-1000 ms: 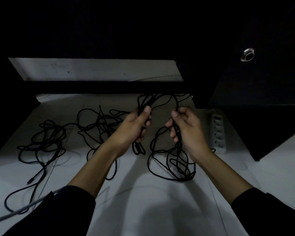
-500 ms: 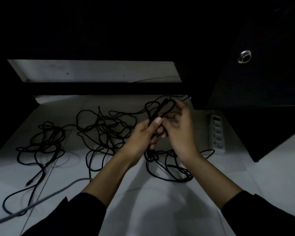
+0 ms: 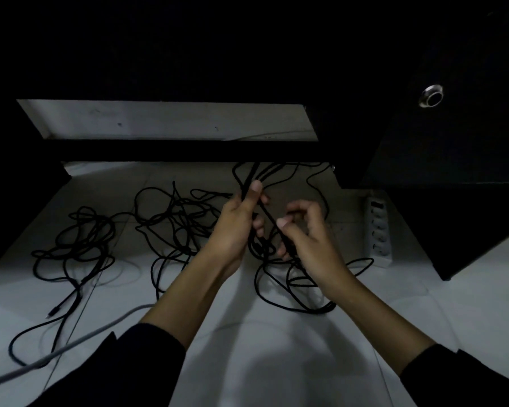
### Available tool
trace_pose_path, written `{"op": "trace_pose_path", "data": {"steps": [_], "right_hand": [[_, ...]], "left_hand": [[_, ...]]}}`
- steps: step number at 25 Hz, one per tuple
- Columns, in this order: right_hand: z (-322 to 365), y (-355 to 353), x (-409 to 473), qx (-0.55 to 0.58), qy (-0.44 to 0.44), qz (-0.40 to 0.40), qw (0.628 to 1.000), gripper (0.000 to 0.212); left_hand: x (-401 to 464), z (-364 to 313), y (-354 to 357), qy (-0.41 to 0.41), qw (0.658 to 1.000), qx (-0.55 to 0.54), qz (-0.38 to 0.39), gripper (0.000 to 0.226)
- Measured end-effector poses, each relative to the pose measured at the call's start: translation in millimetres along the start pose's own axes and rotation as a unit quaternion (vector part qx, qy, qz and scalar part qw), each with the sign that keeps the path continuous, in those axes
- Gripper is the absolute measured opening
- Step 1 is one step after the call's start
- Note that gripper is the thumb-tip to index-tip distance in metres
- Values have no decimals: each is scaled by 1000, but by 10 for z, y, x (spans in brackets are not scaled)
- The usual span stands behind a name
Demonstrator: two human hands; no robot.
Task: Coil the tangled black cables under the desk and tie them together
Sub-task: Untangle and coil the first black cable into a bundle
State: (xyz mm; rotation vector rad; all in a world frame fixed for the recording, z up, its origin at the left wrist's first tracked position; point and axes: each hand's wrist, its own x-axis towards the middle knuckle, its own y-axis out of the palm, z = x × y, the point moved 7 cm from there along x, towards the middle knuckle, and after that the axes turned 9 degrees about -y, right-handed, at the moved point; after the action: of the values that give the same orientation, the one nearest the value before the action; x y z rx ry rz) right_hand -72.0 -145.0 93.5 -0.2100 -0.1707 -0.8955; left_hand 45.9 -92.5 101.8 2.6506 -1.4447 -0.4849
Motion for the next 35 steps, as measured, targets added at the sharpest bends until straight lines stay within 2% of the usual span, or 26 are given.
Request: {"op": "trace_pose_path", "data": {"steps": [2, 4, 7, 9, 12, 14, 21, 27, 31, 35], "right_hand": [[-114, 6, -94, -13, 15, 53, 998, 3], [-239, -10, -194, -16, 29, 99, 995, 18], [-353, -72, -261, -55, 44, 146, 987, 31], [-414, -104, -272, -69, 52, 167, 982, 30], [-461, -136, -276, -106, 52, 213, 970, 24], [-449, -179, -246, -144, 37, 228, 962, 19], [-8, -145, 1, -237, -136, 209, 939, 6], [334, -75, 37, -244, -207, 146, 936, 26], [413, -45, 48, -272, -253, 108, 922, 43], [376, -53, 51, -267, -263, 99, 922, 37]], "left_hand": [[27, -92, -105, 6, 999, -47, -23, 31], [50, -180, -192, 14, 996, -85, -12, 31], [68, -205, -260, 34, 998, -49, -17, 32], [84, -168, -279, 38, 998, -36, -27, 32], [85, -123, -244, 11, 996, -86, 9, 31], [73, -140, -231, 8, 998, -62, 25, 30], [-6, -15, -60, -10, 988, 140, 58, 28], [-55, 80, 29, -44, 986, 144, 70, 26], [-120, 142, 131, -38, 974, 189, 122, 34], [-117, 141, 162, -20, 970, 213, 118, 27]]}}
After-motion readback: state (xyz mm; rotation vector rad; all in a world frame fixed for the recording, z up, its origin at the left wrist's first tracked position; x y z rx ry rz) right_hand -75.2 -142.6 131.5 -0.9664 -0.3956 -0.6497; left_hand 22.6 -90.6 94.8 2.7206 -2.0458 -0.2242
